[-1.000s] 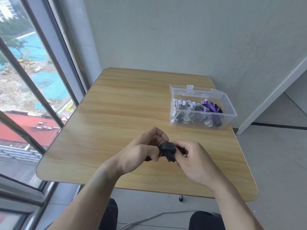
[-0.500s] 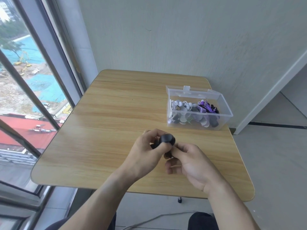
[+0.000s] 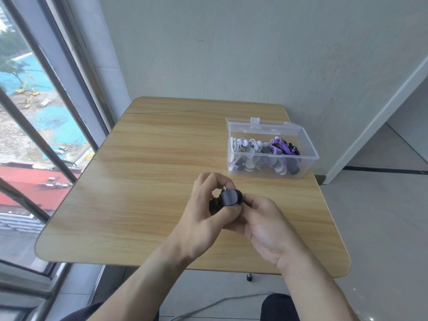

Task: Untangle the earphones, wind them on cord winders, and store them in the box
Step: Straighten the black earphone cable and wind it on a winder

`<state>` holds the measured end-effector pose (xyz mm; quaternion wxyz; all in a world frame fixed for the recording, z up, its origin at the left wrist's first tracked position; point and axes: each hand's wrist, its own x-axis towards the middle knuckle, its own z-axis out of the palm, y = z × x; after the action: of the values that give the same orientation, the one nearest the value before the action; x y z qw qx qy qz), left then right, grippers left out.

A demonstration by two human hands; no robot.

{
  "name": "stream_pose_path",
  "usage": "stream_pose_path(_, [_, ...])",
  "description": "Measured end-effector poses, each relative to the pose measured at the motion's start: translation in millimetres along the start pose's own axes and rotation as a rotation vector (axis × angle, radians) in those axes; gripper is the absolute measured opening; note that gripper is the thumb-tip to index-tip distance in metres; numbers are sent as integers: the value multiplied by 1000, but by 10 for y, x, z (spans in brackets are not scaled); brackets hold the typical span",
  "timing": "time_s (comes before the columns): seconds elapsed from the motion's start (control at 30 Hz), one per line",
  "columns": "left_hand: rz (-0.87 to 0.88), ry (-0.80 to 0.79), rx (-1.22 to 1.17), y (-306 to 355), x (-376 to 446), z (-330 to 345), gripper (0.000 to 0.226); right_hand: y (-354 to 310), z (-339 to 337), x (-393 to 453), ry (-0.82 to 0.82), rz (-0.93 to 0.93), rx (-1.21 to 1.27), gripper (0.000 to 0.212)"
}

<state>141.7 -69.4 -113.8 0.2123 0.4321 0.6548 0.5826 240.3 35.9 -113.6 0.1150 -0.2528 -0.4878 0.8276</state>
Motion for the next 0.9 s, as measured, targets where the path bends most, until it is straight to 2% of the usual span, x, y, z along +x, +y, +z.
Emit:
stream_pose_path(0.13, [100, -19, 84, 6, -30, 60, 25, 9, -44, 21, 38, 9, 11, 25])
stream_pose_path(0.27, [120, 126, 120, 4, -35, 185, 24, 58, -9, 50, 207, -67, -16, 11])
stream_pose_path(0.33, [110, 225, 193, -15, -18, 197, 23, 49, 15, 55, 299, -163, -115, 7])
stream_pose_path(0.4, [56, 244, 287, -51, -6, 175, 25, 41, -3, 62, 395, -287, -280, 6])
stream_pose_path(0.5, [-182, 57, 186, -41, 14, 104, 31, 43, -24, 62, 479, -420, -532, 10])
stream_pose_path(0.57, [-272, -35, 27, 7, 23, 57, 33, 41, -36, 49, 466, -450, -655, 11])
stream_pose_path(0.67, [-314, -40, 1, -3, 49, -8, 38, 28, -72, 49, 409, -473, -847, 13])
stream_pose_path(0.73, [-288, -36, 100, -39, 56, -15, 34, 22, -95, 61, 387, -486, -930, 18])
stream_pose_path(0.83, [-159, -24, 331, -144, 44, -4, 28, 3, -115, 77, 289, -465, -1029, 35])
stream_pose_path(0.9, [-113, -8, 398, -168, 41, -10, 23, -15, -125, 71, 230, -449, -1036, 47])
